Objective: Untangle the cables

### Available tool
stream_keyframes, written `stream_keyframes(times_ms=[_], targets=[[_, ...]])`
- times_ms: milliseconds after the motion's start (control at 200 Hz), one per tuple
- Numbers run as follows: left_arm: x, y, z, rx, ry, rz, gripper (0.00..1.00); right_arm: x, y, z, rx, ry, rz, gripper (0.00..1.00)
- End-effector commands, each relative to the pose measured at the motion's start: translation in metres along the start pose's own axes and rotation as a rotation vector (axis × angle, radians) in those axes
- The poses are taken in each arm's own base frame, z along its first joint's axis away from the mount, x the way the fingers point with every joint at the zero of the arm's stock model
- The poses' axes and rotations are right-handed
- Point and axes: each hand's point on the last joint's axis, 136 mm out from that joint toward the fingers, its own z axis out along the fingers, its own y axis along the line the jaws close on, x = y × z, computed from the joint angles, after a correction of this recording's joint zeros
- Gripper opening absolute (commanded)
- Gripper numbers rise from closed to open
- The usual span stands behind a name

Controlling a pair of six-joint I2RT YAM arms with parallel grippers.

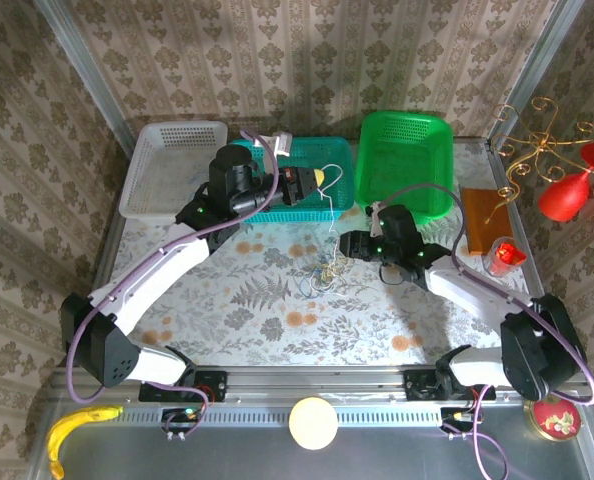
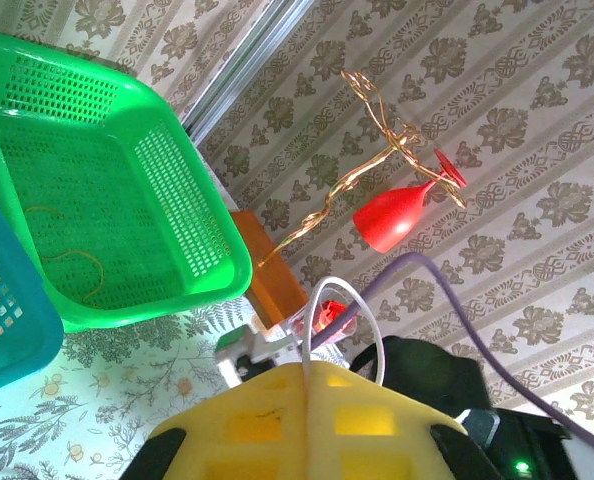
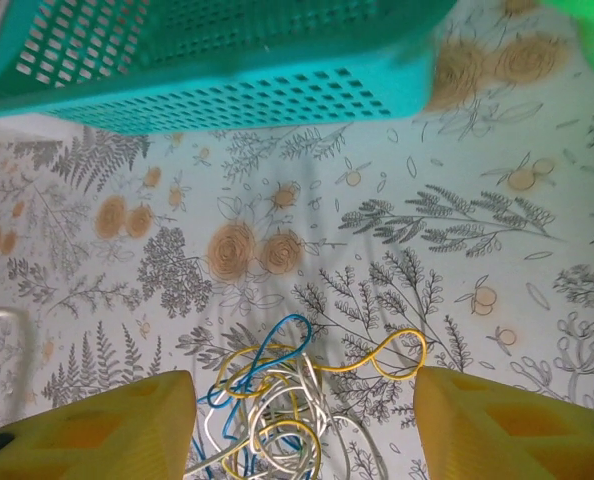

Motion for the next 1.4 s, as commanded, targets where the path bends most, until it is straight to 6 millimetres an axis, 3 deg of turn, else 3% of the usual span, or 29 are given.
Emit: stream_keyframes(times_ms=[0, 225, 400, 635, 685, 875, 1135, 1395], targets=[[-0.014, -0.012, -0.009, 0.031, -0.047, 0.018, 0.0, -0.018, 0.009, -0.017, 0.001, -0.04, -0.033, 0.62], [-0.025, -0.024, -0.011, 0.062, -0.065, 0.028, 0.0, -0.038, 0.054, -0.035, -0.183, -0.106, -0.075, 0.64], [-0.029, -0.031, -0.011, 0.079, -0.075, 0.027, 0.0, -0.036, 0.074, -0.028, -0.244, -0.129, -0.12, 0.65], [-0.042, -0.052, -0.015, 0.133, -0.1, 0.025, 0.0, -0.028, 0.068, 0.015, -0.218, -0.124, -0.082, 0.63], [-0.048, -0.061, -0.016, 0.153, -0.11, 0.032, 0.0, -0.017, 0.061, 0.032, -0.201, -0.098, -0.065, 0.62], [-0.077, -0.098, -0.026, 0.235, -0.159, 0.066, 0.0, 0.008, 0.041, 0.064, -0.155, -0.059, -0.01, 0.53], [-0.116, -0.137, -0.047, 0.312, -0.249, 0.126, 0.0, 0.038, 0.012, 0.074, -0.067, -0.016, 0.031, 0.52], [-0.14, -0.137, -0.062, 0.29, -0.313, 0.165, 0.0, 0.048, 0.002, 0.073, -0.03, 0.008, 0.034, 0.53]])
